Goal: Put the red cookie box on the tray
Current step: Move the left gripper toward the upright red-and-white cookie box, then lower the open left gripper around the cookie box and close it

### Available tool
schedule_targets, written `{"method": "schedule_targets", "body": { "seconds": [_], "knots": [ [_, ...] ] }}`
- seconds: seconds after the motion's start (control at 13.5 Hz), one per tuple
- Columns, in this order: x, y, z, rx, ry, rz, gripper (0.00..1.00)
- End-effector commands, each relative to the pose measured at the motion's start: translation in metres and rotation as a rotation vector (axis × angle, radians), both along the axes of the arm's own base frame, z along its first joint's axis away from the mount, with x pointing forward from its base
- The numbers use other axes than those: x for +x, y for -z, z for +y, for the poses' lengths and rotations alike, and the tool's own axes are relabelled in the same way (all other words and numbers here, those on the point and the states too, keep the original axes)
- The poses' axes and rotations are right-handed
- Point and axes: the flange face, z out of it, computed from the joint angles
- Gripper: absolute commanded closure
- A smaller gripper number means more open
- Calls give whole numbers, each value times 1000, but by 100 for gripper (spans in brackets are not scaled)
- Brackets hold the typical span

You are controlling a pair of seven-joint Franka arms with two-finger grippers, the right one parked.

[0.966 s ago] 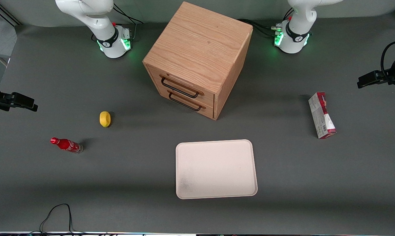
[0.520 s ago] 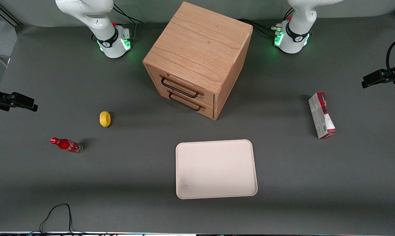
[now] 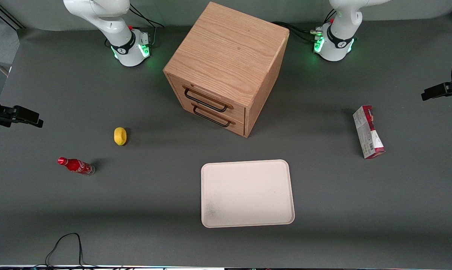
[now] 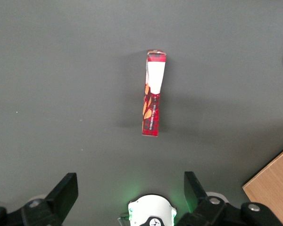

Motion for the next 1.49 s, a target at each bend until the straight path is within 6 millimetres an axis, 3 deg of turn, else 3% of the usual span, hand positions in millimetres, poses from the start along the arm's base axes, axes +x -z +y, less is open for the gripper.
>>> {"method": "schedule_targets", "body": {
  "seconds": [0.0, 0.3, 0.52, 0.74, 0.89, 1.11, 1.26, 1.41],
  "knots": [
    [-6, 3, 2, -1, 8, 1, 0],
    [-12, 17, -4, 6, 22, -18, 0],
    [-53, 46, -18, 30, 52, -135, 0],
    [-86, 94, -42, 42, 106, -218, 0],
    [-88, 117, -47, 41, 135, -245, 0],
    [-75, 145, -38, 31, 173, -259, 0],
    [-66, 188, -33, 24, 178, -252, 0],
    [-55, 246, -24, 6, 188, -231, 0]
  ]
}}
